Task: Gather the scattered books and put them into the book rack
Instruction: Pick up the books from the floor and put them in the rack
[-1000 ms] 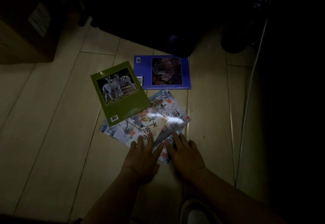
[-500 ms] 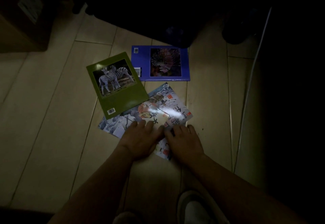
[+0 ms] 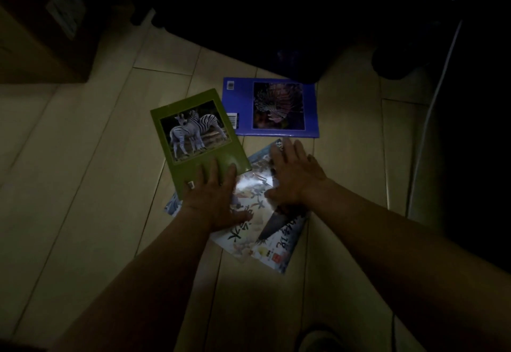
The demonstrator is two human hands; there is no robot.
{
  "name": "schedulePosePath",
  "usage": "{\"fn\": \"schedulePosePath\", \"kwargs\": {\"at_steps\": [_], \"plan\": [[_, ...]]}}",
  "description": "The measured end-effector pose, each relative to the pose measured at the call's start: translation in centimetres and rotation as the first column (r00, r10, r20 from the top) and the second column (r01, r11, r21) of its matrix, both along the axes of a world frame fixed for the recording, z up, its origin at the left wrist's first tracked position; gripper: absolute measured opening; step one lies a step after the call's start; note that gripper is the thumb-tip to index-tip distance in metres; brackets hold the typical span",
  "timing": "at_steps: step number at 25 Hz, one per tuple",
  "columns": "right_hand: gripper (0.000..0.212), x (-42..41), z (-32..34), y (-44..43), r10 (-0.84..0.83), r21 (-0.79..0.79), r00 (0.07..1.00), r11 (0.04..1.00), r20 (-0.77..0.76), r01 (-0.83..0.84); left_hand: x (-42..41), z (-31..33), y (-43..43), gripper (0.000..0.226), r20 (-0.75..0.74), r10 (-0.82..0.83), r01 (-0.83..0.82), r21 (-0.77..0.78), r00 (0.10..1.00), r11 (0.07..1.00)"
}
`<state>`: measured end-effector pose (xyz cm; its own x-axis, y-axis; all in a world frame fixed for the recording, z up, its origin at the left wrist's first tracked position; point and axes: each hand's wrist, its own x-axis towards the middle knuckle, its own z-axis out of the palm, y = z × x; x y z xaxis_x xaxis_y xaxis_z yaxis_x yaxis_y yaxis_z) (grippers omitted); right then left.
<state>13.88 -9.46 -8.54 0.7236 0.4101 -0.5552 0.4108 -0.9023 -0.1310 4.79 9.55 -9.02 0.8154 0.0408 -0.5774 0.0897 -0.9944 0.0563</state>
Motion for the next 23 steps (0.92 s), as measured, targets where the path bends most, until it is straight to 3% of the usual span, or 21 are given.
{"fn": "schedulePosePath", "kwargs": {"at_steps": [3,6,15,23], "plan": [[0.145,2.4,0.5,0.1,0.050,-0.083,0.998,0.995,-0.038,-0.053,0.1,0.0,-0.1,0.120,0.003,-0.010,0.010,-0.003,1.000,1.000],[0.153,3.9,0.5,0.3,0.101,-0.108,0.992,0.988,-0.079,-0.109,0.0,-0.3,0.2,0.120,0.018,-0.030,0.029,0.012,0.999,0.999],[0.140,-0.8,0.4,-1.2,0.034,-0.059,0.999,0.998,-0.041,-0.036,-1.3,0.2,-0.3,0.115,0.075,-0.132,0.129,0.039,0.988,0.991],[0.143,-8.0,1.1,-3.8,0.043,-0.101,0.997,0.994,0.062,-0.037,-4.4,1.1,-2.9,0.130,0.081,-0.407,0.395,0.125,0.910,0.910]]}}
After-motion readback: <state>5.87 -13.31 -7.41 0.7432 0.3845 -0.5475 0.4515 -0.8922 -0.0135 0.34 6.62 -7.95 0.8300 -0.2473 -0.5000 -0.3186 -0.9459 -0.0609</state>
